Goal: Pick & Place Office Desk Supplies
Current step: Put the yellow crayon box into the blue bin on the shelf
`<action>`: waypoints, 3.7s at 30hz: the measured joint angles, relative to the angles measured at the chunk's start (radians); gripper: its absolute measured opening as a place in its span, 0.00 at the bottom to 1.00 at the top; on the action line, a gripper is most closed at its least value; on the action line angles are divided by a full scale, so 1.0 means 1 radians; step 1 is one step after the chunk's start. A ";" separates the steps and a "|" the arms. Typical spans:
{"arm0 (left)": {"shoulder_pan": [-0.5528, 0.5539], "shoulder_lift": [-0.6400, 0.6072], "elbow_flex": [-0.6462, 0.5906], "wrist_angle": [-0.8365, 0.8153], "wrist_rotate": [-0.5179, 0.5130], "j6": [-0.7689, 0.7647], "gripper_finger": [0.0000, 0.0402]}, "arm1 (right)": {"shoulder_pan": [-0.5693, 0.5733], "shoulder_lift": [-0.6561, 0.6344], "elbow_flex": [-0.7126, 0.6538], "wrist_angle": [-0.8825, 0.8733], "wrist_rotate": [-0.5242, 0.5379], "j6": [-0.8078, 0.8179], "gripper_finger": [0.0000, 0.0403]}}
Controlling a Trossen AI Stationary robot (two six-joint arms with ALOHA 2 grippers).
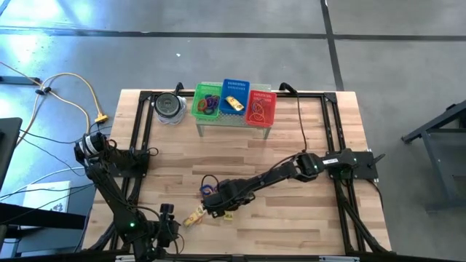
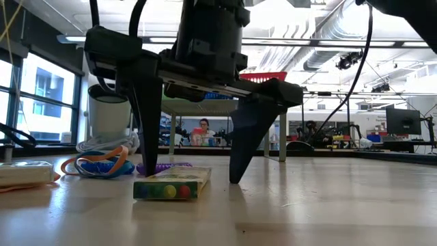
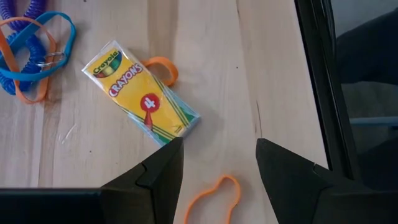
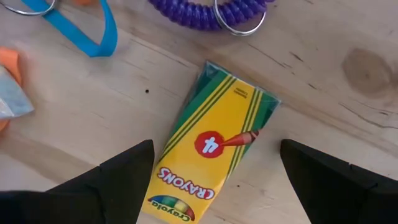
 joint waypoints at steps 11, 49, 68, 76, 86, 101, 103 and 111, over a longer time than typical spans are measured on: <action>0.000 0.000 0.000 0.000 0.000 -0.022 0.48 | 0.002 0.002 0.001 -0.056 0.011 -0.004 0.80; 0.011 0.000 0.000 -0.048 0.001 0.047 0.48 | 0.053 -0.140 0.006 -0.172 0.173 -0.118 0.34; 0.228 -0.043 0.000 -0.192 0.047 0.389 0.48 | -0.132 -0.490 0.008 -0.177 0.370 -0.388 0.34; 0.340 -0.173 0.000 -0.231 0.040 0.581 0.48 | -0.314 -0.518 0.009 -0.082 0.314 -0.586 0.34; 0.492 -0.376 0.000 -0.298 0.036 0.691 0.48 | -0.542 -0.518 0.009 0.006 0.237 -0.749 0.34; 0.530 -0.447 0.000 -0.406 0.038 0.628 0.48 | -0.713 -0.489 0.010 0.042 0.199 -0.810 0.34; 0.530 -0.447 0.000 -0.408 0.038 0.628 0.48 | -0.713 -0.480 0.008 0.037 0.195 -0.812 0.34; 0.523 -0.447 0.000 -0.425 0.041 0.585 0.48 | -0.712 -0.406 0.008 0.079 0.186 -0.852 0.34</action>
